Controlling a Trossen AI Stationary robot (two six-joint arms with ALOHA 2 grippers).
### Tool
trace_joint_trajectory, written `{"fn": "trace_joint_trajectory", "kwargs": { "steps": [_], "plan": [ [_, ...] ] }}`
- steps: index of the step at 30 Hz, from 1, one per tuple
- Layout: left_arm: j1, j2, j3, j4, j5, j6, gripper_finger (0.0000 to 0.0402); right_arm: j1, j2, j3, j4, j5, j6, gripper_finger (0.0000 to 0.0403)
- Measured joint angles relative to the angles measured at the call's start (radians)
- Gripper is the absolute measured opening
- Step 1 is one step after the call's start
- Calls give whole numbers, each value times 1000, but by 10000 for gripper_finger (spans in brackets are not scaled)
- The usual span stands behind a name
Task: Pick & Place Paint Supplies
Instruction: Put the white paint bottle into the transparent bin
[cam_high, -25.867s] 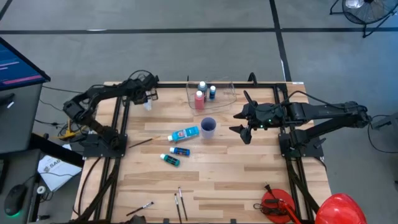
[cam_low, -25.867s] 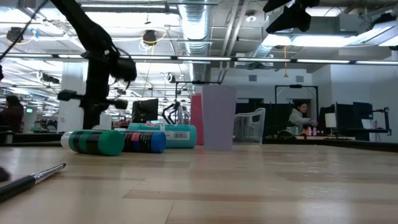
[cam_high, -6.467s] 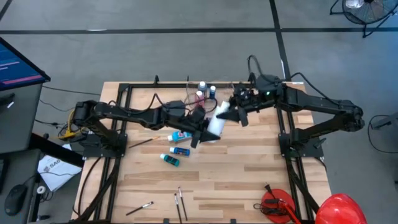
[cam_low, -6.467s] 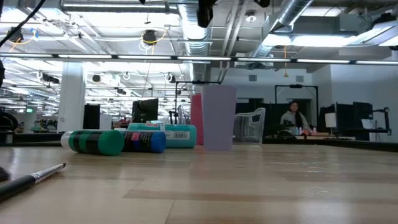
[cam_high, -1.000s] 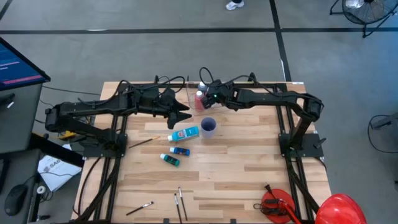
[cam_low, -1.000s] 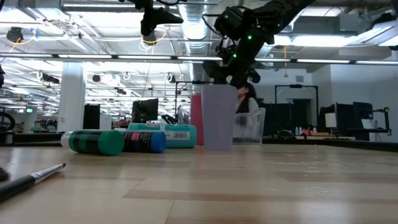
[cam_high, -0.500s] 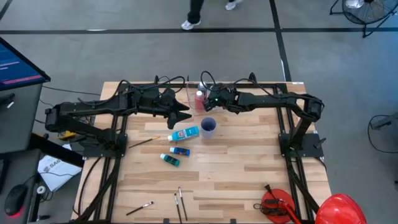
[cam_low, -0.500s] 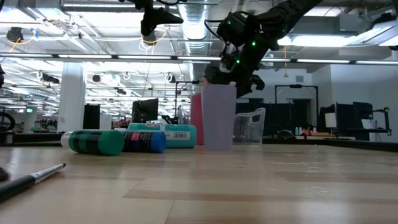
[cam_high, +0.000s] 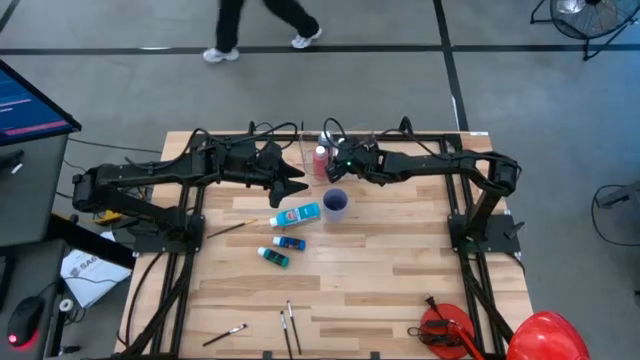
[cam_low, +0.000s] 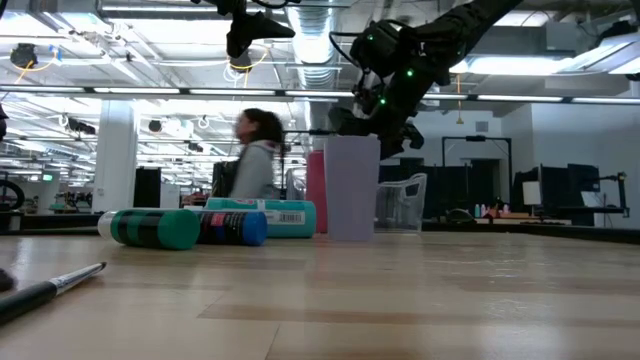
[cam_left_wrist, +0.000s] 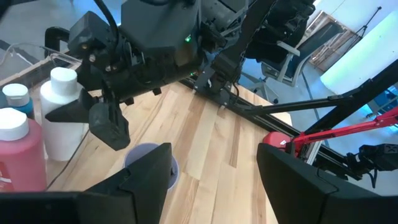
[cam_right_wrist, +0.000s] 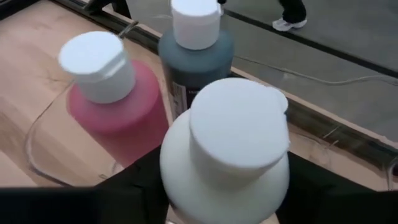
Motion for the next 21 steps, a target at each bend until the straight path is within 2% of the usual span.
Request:
{"fn": "trace_joint_trajectory", "kwargs": {
  "steps": [3, 6, 21],
  "plan": [
    [0, 0, 0, 0, 0, 0, 230, 1, 0, 0, 3, 0, -1, 241],
    [0, 0, 0, 0, 0, 0, 230, 1, -2, 1, 5, 0, -1, 257],
    [0, 0, 0, 1, 0, 0, 230, 5, -2, 1, -9, 0, -4, 263]
  ]
}}
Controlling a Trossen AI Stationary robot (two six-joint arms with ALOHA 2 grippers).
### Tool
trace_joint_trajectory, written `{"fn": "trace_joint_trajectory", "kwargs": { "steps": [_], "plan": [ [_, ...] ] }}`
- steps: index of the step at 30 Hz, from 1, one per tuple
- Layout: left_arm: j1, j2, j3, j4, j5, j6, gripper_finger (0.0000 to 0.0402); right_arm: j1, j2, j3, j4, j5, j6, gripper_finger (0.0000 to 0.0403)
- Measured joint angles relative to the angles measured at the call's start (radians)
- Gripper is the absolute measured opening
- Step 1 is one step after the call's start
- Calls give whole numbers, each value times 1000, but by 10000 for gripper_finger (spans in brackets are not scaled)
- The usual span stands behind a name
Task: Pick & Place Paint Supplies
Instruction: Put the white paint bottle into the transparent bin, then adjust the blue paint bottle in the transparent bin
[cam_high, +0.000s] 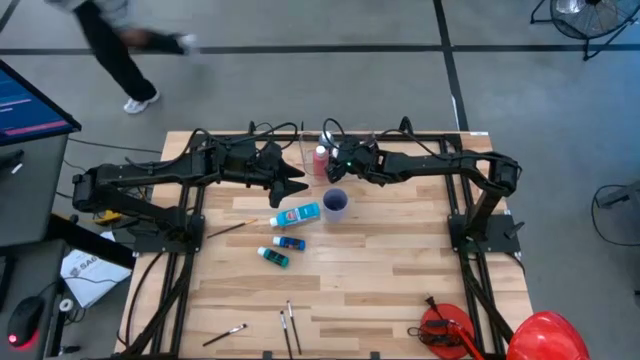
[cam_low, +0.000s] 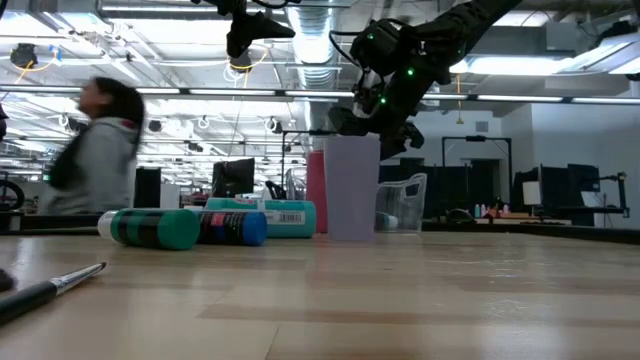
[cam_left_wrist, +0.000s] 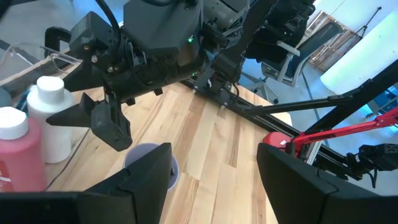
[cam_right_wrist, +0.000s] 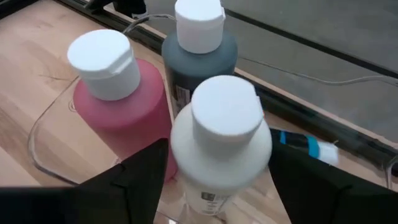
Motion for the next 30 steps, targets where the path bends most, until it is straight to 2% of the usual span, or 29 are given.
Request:
{"fn": "trace_joint_trajectory", "kwargs": {
  "steps": [12, 26, 30],
  "plan": [
    [0, 0, 0, 0, 0, 15, 230, 13, -10, 21, -101, -2, 0, 264],
    [0, 0, 0, 3, -8, 16, 230, 14, -10, 21, -100, -2, 3, 264],
    [0, 0, 0, 3, -8, 16, 230, 27, -40, 50, -204, -3, 2, 264]
  ]
}}
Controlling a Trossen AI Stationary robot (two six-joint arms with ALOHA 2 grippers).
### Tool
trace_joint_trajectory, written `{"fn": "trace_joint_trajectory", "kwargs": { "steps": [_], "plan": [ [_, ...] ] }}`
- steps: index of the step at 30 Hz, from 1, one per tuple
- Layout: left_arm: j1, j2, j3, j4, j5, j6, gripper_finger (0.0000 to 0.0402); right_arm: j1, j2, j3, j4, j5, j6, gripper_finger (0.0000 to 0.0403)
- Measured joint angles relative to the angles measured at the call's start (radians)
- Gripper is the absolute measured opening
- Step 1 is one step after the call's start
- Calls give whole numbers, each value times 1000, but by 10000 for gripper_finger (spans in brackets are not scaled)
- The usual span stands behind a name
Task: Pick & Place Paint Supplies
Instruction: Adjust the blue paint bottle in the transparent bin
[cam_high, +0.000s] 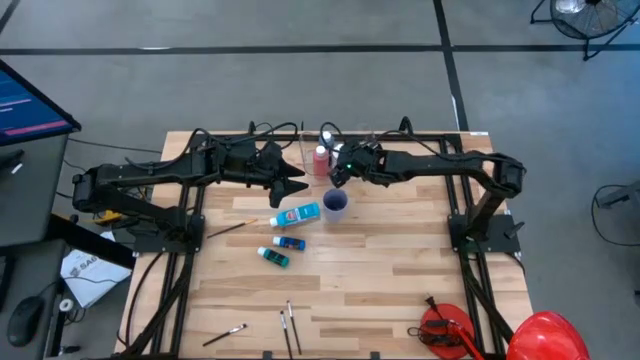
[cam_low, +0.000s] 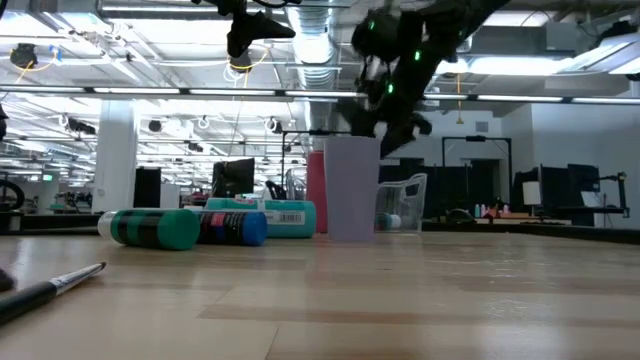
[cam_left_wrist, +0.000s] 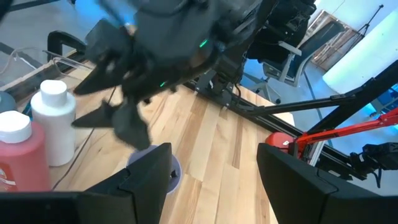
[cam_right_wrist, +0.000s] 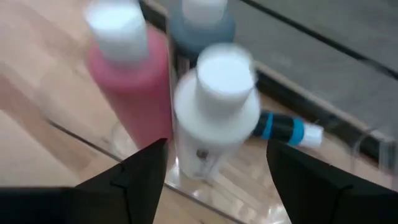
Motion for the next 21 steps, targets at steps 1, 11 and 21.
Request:
{"fn": "trace_joint_trajectory", "kwargs": {
  "steps": [1, 11, 21],
  "plan": [
    [0, 0, 0, 0, 0, 0, 230, 6, -14, 14, -7, 2, -2, 264],
    [0, 0, 0, 7, 0, 25, 230, -71, -263, 110, -255, -178, -77, 264],
    [0, 2, 0, 21, -19, 37, 230, -327, -216, 234, -589, -592, -488, 264]
  ]
}}
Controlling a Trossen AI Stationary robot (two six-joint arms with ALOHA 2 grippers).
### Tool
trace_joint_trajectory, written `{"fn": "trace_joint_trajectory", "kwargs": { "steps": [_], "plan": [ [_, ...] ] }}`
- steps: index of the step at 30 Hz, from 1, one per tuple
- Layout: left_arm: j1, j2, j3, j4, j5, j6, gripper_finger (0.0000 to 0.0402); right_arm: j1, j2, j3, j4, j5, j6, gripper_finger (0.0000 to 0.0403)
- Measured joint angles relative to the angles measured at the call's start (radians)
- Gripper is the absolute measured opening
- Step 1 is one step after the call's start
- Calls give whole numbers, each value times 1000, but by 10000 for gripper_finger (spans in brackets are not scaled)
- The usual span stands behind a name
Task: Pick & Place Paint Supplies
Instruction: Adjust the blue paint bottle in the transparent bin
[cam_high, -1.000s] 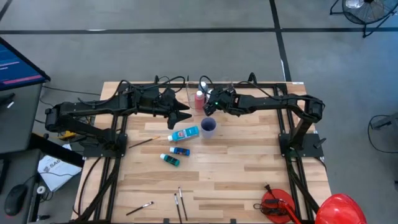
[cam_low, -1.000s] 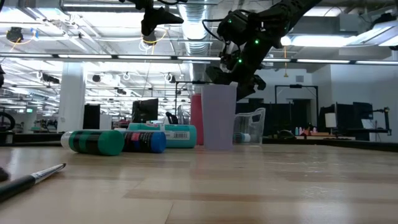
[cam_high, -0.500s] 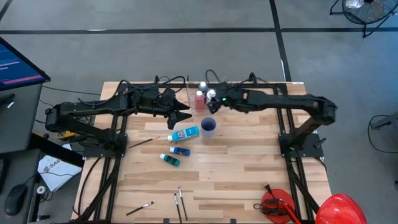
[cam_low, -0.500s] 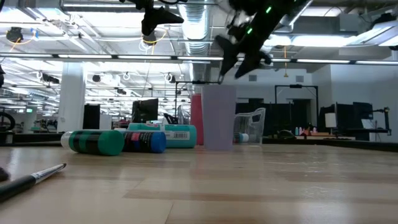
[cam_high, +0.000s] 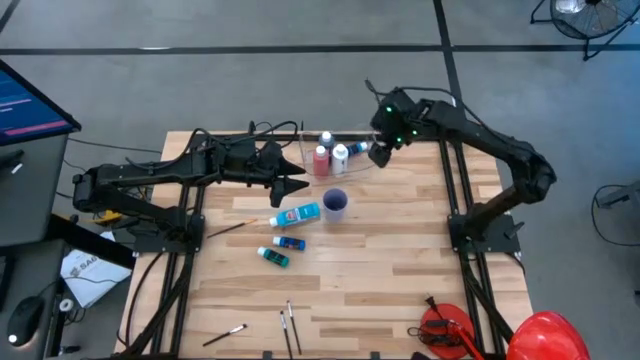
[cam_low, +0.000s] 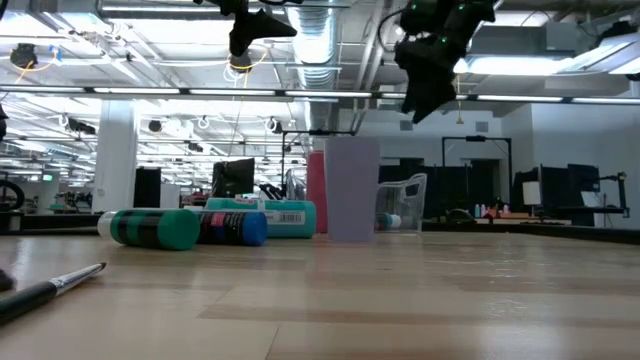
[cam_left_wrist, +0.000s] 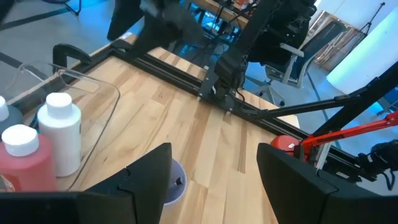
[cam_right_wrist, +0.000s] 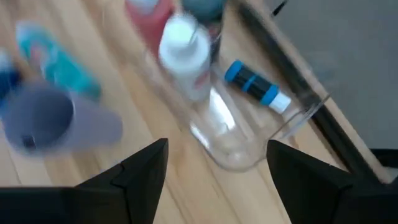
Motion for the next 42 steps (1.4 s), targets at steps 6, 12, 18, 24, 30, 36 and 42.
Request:
{"fn": "trace_joint_trajectory", "kwargs": {
  "steps": [6, 12, 18, 24, 30, 36, 42],
  "plan": [
    [0, 0, 0, 1, -19, 12, 230, -15, 111, 82, -81, -9, -226, 253],
    [0, 0, 0, 2, -46, 13, 230, -21, 279, 163, -125, 3, -289, 209],
    [8, 0, 0, 2, -63, 10, 230, -24, 376, 213, -129, -9, -388, 166],
    [8, 0, 0, 1, -67, 10, 230, -33, 395, 214, -96, 12, -478, 139],
    [8, 0, 0, 1, -90, 17, 230, -59, 407, 214, -91, 81, -578, 128],
    [8, 0, 0, 1, -90, 18, 230, -57, 408, 214, -68, 110, -573, 128],
    [8, 0, 0, 1, -90, 42, 230, -58, 408, 214, -12, 100, -550, 127]
  ]
}}
